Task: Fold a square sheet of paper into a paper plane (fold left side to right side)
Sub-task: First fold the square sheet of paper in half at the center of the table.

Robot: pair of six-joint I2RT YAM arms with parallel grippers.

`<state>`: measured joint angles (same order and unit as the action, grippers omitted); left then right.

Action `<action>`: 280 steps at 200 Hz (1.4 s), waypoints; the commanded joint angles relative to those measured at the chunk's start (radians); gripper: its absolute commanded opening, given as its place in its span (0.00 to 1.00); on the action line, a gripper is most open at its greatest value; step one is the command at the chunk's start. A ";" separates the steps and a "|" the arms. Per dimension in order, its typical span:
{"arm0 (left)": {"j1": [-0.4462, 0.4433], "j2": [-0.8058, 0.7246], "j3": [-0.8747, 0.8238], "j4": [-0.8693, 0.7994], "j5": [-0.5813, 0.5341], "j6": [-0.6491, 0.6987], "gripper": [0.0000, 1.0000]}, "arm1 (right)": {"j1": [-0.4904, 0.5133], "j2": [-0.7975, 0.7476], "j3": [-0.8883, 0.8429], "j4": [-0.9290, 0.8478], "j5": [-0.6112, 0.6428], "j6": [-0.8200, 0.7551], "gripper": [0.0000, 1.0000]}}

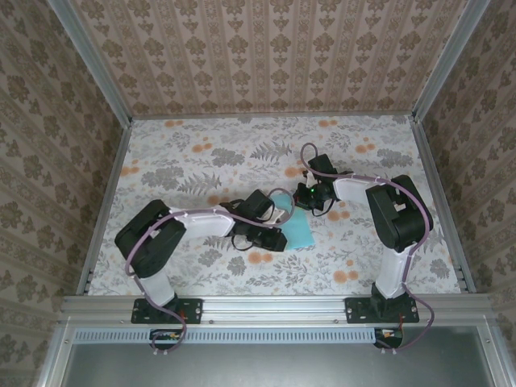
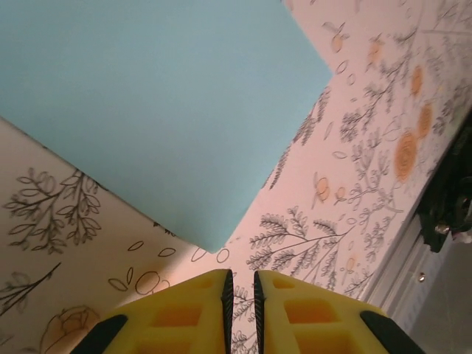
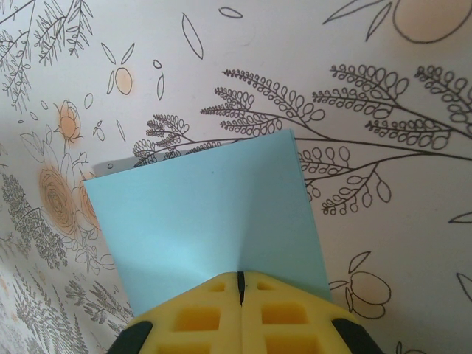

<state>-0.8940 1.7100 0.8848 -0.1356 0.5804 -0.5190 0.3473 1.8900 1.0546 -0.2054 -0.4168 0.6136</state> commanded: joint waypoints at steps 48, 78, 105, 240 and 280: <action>0.044 0.066 0.104 0.004 0.043 0.040 0.19 | 0.008 0.038 -0.036 -0.093 0.096 0.010 0.05; 0.037 0.141 0.141 0.002 0.056 0.048 0.19 | 0.006 0.036 -0.036 -0.093 0.095 0.009 0.05; 0.025 0.182 0.160 -0.011 0.056 0.056 0.19 | 0.006 0.037 -0.036 -0.097 0.098 0.006 0.05; -0.003 0.100 0.015 -0.024 0.121 0.048 0.17 | -0.003 0.043 -0.051 -0.089 0.115 0.021 0.05; 0.011 0.035 -0.017 -0.043 0.136 0.063 0.17 | -0.006 0.039 -0.058 -0.068 0.110 0.035 0.05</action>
<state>-0.8906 1.8156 0.8948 -0.1394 0.6876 -0.4873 0.3462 1.8893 1.0496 -0.1978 -0.4145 0.6300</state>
